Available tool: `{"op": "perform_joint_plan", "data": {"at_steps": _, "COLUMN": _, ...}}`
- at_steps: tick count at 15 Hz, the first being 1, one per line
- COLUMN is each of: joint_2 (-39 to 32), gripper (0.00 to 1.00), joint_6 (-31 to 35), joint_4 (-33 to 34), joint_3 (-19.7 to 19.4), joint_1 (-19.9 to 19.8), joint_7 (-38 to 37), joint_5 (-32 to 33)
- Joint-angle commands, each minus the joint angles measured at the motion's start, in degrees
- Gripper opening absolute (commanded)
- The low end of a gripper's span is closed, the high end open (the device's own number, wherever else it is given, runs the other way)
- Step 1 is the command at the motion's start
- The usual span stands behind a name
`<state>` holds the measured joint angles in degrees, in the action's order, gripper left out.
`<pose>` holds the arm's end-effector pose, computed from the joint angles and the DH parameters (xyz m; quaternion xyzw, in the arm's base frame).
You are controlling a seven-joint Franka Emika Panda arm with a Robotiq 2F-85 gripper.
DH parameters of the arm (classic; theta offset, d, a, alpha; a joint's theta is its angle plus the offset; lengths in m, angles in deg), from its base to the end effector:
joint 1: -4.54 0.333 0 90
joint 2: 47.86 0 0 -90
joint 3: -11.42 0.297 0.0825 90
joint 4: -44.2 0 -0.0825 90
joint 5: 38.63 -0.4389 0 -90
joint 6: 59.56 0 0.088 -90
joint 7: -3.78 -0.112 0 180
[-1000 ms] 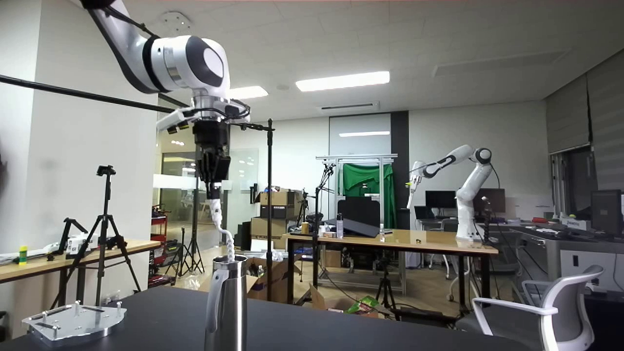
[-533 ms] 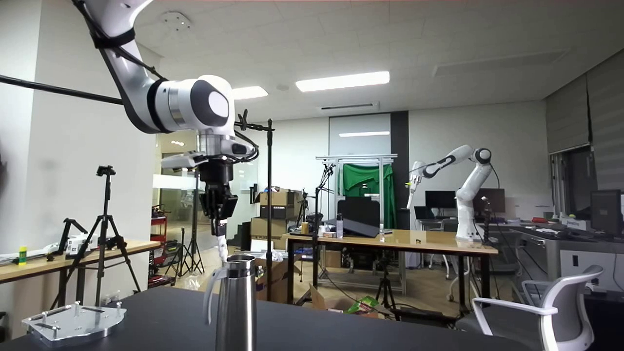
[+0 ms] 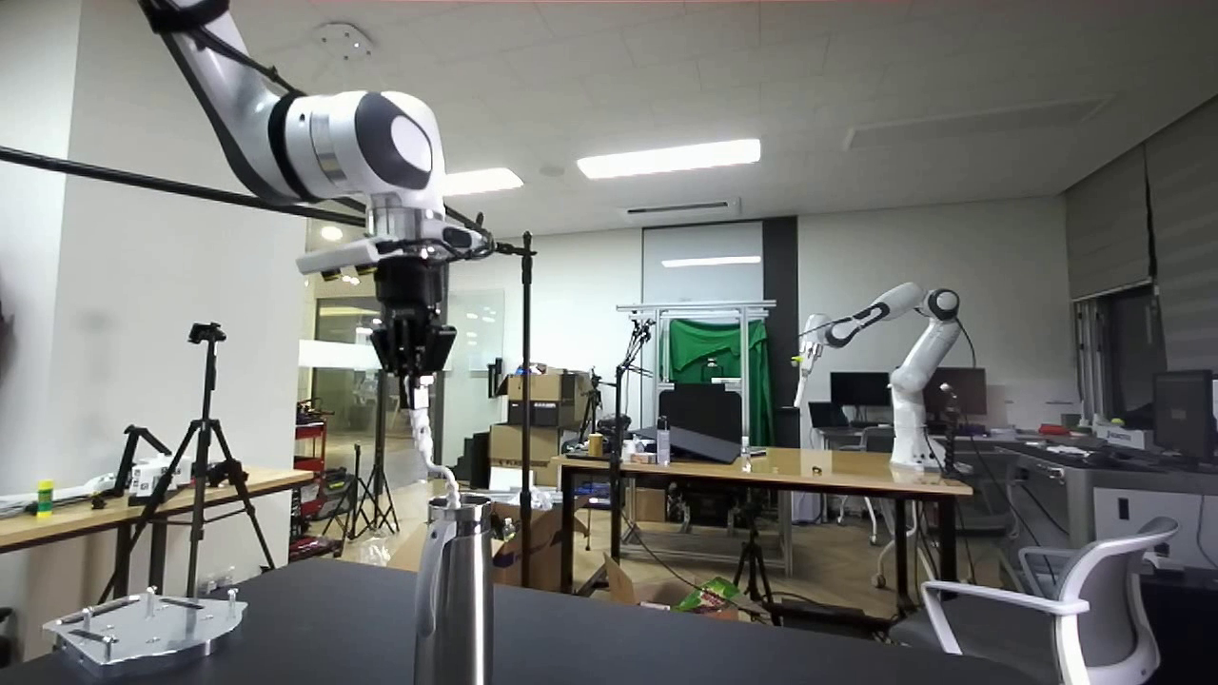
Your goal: Use the brush to scrub inside the jar
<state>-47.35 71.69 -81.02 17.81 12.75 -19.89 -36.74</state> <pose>0.5691 0.1473 0.3474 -0.9959 0.0688 -0.0583 0.0059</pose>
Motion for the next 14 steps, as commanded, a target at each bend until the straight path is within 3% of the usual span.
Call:
{"op": "perform_joint_plan", "data": {"at_steps": 1, "joint_2": 3.81, "gripper": 0.04, "joint_6": -5.12, "joint_4": 0.86, "joint_3": -0.18, "joint_1": -1.08, "joint_7": 2.78, "joint_5": -1.55}}
{"op": "perform_joint_plan", "data": {"at_steps": 11, "joint_2": -6.16, "gripper": 0.04, "joint_6": 2.30, "joint_4": -1.08, "joint_3": -0.63, "joint_1": -2.12, "joint_7": 3.25, "joint_5": -2.45}}
{"op": "perform_joint_plan", "data": {"at_steps": 14, "joint_2": -3.51, "gripper": 0.04, "joint_6": -0.28, "joint_4": 0.30, "joint_3": -0.51, "joint_1": -1.69, "joint_7": 3.32, "joint_5": -1.78}}
